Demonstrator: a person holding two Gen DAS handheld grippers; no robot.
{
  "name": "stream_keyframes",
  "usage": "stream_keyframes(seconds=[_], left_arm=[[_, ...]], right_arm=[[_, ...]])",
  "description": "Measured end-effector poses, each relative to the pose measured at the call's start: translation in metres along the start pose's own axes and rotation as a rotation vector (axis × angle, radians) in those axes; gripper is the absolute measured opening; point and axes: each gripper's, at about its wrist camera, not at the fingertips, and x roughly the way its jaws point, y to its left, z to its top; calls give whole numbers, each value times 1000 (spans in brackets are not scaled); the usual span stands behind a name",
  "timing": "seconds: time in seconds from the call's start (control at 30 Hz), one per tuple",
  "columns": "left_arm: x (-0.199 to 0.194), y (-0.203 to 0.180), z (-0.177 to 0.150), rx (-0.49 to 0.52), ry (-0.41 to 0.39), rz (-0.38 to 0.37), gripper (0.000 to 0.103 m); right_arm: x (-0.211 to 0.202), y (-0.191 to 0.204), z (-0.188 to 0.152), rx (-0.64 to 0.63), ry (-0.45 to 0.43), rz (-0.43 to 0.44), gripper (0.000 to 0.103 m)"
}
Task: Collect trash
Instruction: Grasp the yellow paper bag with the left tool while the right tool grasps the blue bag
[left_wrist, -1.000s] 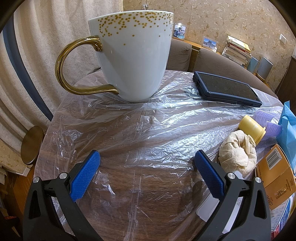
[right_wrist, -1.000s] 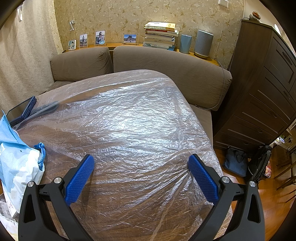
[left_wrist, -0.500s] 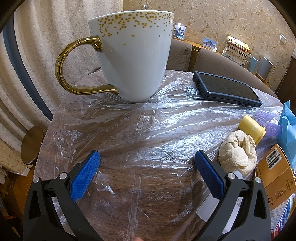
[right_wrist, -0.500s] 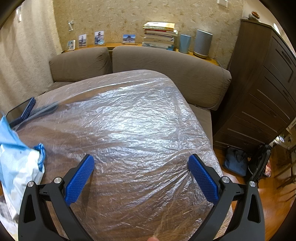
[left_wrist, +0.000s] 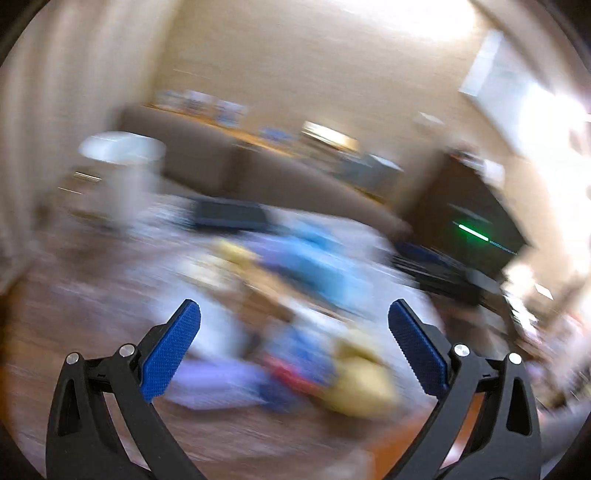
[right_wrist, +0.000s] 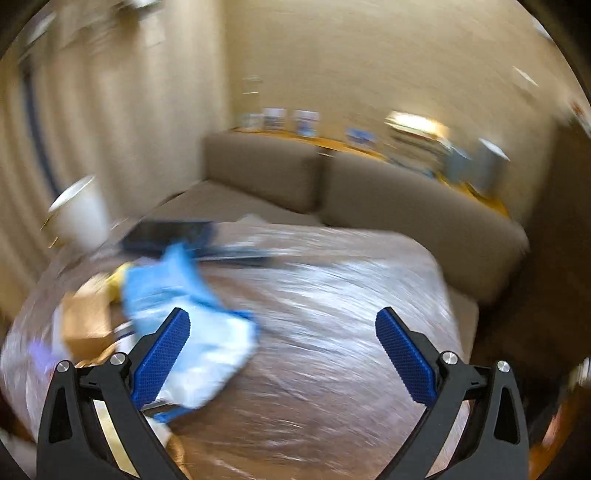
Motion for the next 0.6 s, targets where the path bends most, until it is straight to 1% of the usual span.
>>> stream_keyframes(seconds=[0.07,0.1,0.17,0.2,0.3,0.37,0.47,0.6], left_arm=[[15,-31,-19,30,68,-69,102],[26,-45,-31,51,109,-79,102],[47,-59,-48,81,159,-41,102],[56,-64,-57,80,192,-17,102],[72,-68,-68,40,235,-7,102],[72,-70,-74,37,246,-13,102],[84,-75,-77,77,233,33,102],[97,-68,-79,61,245,61,102]], right_arm=[[12,17,4,-88,32,39,99],[16,23,4,-109,42,54,99],[27,35,4,-151,70,66,99],[32,39,4,-166,83,69,99],[45,46,0,-185,118,91,99],[55,49,-1,-198,139,101,99],[66,50,-1,-193,162,125,99],[79,50,0,-183,200,157,99]])
